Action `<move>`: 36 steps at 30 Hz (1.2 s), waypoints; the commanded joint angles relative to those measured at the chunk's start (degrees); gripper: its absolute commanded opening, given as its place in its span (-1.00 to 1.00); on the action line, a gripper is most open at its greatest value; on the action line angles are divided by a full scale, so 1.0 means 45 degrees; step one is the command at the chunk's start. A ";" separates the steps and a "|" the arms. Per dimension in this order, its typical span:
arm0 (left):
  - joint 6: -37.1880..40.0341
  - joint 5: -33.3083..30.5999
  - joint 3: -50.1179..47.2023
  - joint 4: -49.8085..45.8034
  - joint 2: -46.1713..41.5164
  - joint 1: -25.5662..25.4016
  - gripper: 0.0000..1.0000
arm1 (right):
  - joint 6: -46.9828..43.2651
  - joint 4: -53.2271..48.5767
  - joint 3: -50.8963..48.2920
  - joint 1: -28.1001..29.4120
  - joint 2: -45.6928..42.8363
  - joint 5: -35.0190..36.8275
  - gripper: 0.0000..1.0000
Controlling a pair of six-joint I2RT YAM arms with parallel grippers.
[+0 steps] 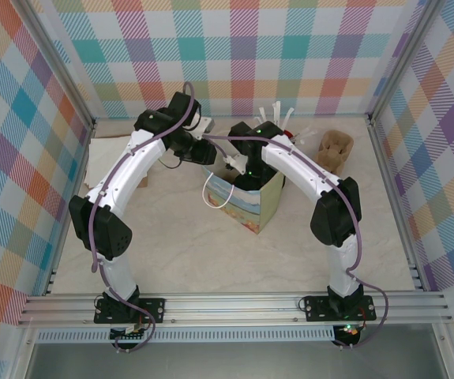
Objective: Pack the takeout coffee
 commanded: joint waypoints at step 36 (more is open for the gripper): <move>-0.0210 -0.0390 0.0240 -0.0161 0.0038 0.0209 -0.26 | -0.0558 0.1169 -0.0732 -0.0124 -0.0270 -0.0094 0.66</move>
